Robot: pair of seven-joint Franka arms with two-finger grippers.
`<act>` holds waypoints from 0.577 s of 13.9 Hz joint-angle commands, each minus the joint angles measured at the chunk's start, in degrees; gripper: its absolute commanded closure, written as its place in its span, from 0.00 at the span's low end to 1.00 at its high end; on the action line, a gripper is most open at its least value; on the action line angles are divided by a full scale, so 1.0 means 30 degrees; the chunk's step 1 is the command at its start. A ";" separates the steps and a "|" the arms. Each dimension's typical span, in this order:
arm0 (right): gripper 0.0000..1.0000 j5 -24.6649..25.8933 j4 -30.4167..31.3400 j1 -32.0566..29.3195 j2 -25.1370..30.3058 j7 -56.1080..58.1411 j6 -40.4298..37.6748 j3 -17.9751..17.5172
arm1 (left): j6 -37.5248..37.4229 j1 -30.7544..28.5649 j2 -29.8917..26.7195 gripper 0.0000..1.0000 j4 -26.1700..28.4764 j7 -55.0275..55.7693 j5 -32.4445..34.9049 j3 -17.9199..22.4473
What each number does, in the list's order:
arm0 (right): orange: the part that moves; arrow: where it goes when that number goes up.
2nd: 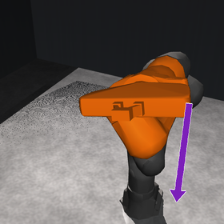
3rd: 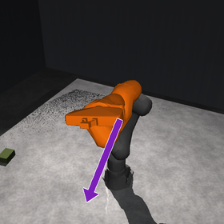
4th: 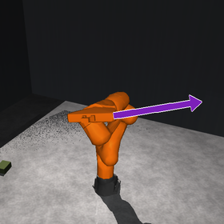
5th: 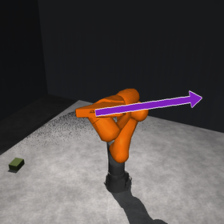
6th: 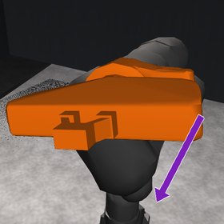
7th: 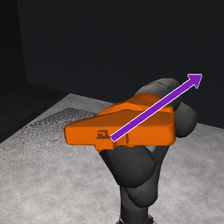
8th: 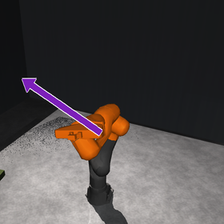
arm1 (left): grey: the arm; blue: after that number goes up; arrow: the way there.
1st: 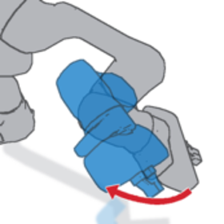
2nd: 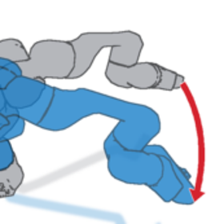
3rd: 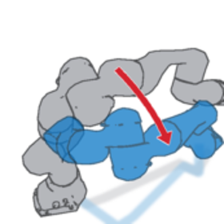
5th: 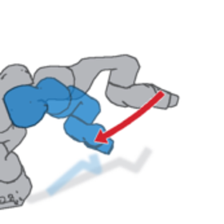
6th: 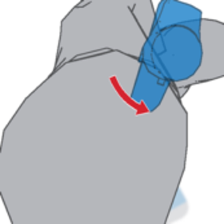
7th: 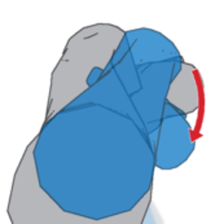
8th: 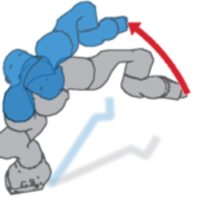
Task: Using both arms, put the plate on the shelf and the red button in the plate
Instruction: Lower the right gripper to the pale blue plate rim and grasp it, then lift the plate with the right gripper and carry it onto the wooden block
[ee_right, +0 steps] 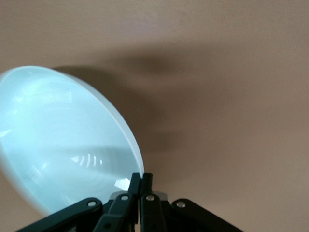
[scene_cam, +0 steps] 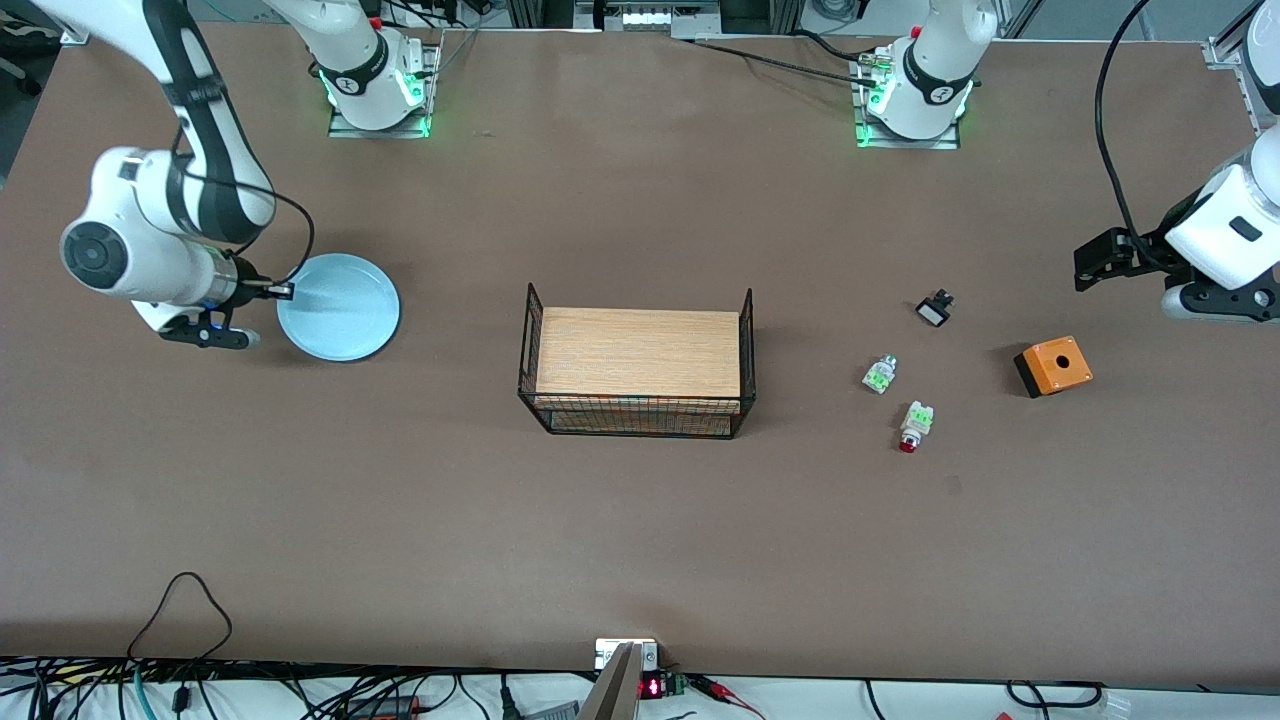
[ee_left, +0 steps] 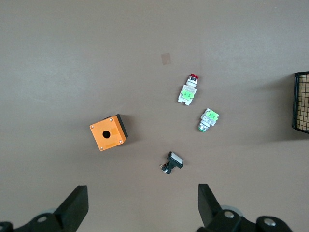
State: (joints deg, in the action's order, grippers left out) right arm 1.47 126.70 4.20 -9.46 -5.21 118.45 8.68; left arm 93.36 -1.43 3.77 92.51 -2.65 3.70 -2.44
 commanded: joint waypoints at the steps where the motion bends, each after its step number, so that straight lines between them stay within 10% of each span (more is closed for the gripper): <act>1: 1.00 -0.1395 -0.2262 0.0386 0.0838 -0.0926 -0.3668 0.0008 | -0.0534 -0.0049 0.0354 0.00 -0.0748 -0.0082 -0.0089 -0.0095; 8: 1.00 -0.4470 -0.6019 0.1965 0.1687 -0.5605 -0.7430 -0.0050 | -0.0622 -0.0020 0.0471 0.00 -0.0748 -0.0082 -0.0089 -0.0124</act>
State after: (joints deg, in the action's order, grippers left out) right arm -9.05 110.47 8.13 -5.66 -16.68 98.58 8.38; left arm 93.19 -1.33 4.15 92.48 -2.65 3.70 -2.54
